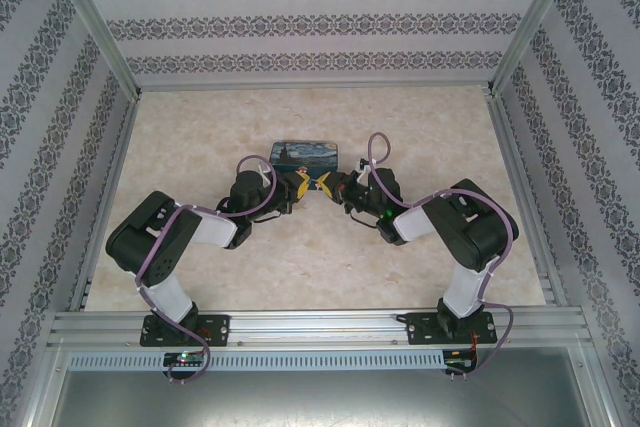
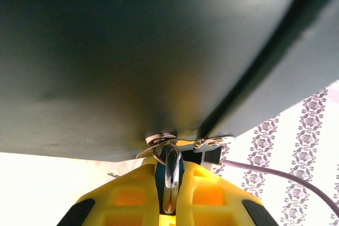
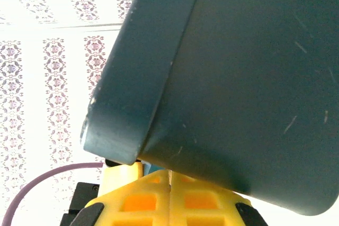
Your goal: Unlock a padlock with a key
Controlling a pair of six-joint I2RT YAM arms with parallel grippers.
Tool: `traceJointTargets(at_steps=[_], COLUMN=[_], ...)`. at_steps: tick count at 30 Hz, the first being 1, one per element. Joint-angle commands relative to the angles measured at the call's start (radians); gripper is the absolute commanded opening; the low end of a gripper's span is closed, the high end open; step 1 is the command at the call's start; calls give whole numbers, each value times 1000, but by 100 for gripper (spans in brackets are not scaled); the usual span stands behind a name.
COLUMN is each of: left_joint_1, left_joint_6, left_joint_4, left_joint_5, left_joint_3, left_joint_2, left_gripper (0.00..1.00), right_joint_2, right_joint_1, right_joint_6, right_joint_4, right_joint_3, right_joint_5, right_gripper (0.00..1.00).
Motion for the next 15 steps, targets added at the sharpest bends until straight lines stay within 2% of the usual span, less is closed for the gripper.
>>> traceJointTargets(at_steps=[1, 15], left_joint_1=[-44, -45], left_joint_6=[-47, -18], left_joint_4=[156, 125], left_joint_5=[143, 153], left_joint_3=[10, 9], left_joint_2=[-40, -59], left_gripper=[0, 0], right_joint_2=[21, 14], right_joint_1=[24, 12], right_joint_6=[1, 34], right_joint_4=[27, 39], right_joint_3=[37, 66], right_joint_5=[44, 17], right_gripper=[0, 0])
